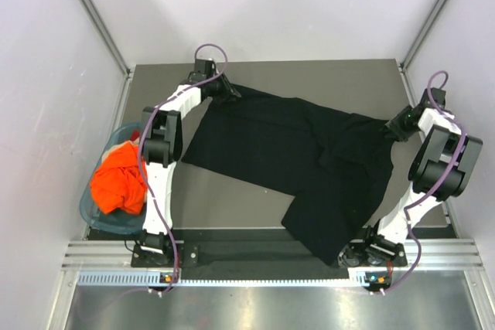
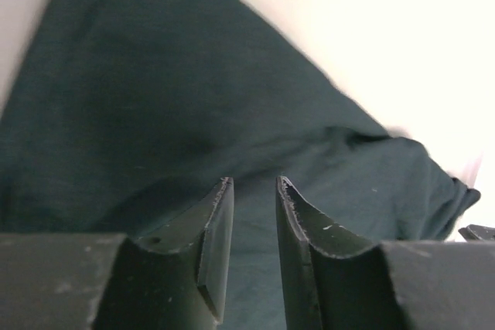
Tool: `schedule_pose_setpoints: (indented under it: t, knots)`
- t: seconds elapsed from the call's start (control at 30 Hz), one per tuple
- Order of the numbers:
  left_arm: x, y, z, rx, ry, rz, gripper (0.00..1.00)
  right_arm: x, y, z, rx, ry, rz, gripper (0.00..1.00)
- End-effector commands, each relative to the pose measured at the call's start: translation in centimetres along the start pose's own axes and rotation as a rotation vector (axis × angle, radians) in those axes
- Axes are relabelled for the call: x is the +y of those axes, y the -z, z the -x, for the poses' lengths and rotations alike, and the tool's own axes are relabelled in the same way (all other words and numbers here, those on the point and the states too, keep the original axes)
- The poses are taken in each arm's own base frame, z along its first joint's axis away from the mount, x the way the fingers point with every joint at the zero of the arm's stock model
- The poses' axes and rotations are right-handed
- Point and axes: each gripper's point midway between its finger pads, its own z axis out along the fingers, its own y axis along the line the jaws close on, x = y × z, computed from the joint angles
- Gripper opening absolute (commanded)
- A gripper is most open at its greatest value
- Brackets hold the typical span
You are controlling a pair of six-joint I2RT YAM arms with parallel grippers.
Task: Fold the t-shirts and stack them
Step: Fold the tshirt
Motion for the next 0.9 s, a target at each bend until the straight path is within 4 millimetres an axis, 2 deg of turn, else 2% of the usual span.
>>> schedule_pose_setpoints:
  t: [0.0, 0.1, 0.47, 0.67, 0.7, 0.8, 0.87]
  knots:
    - [2.0, -0.2, 0.4, 0.009, 0.028, 0.042, 0.33, -0.1, -1.1, 0.4, -0.006, 0.040, 0.024, 0.31]
    - [3.0, -0.5, -0.1, 0.029, 0.044, 0.062, 0.32, -0.5, -1.8, 0.0, 0.014, 0.039, 0.019, 0.26]
    - [4.9, -1.3, -0.9, 0.072, 0.083, 0.083, 0.31, -1.6, -2.9, -1.2, 0.044, 0.054, 0.002, 0.25]
    - [6.0, -1.7, -1.2, 0.086, 0.102, 0.096, 0.31, -1.8, -2.8, -1.2, 0.049, 0.058, -0.010, 0.14]
    - [6.2, -1.8, -1.3, 0.087, 0.107, 0.103, 0.31, -1.9, -2.7, -1.2, 0.050, 0.055, -0.018, 0.08]
    - [7.0, -1.7, -1.2, 0.089, 0.127, 0.117, 0.30, -2.4, -2.1, -0.7, 0.040, 0.058, -0.056, 0.00]
    - [7.4, -1.8, -1.2, 0.092, 0.140, 0.125, 0.30, -3.0, -1.5, 0.0, 0.023, 0.073, -0.107, 0.00]
